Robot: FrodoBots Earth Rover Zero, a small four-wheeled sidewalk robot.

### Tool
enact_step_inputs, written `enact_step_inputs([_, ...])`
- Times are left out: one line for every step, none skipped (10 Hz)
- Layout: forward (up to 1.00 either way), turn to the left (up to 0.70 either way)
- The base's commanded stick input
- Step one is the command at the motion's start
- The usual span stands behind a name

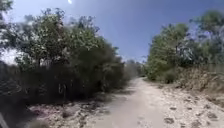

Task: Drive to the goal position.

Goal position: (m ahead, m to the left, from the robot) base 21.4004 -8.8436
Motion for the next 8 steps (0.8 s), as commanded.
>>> enact_step_inputs([0.45,-0.04])
enact_step_inputs([0.45,-0.20])
enact_step_inputs([0.45,-0.17])
enact_step_inputs([0.45,-0.04])
enact_step_inputs([0.45,-0.14])
enact_step_inputs([0.45,-0.07])
enact_step_inputs([0.45,0.01])
enact_step_inputs([0.45,-0.10])
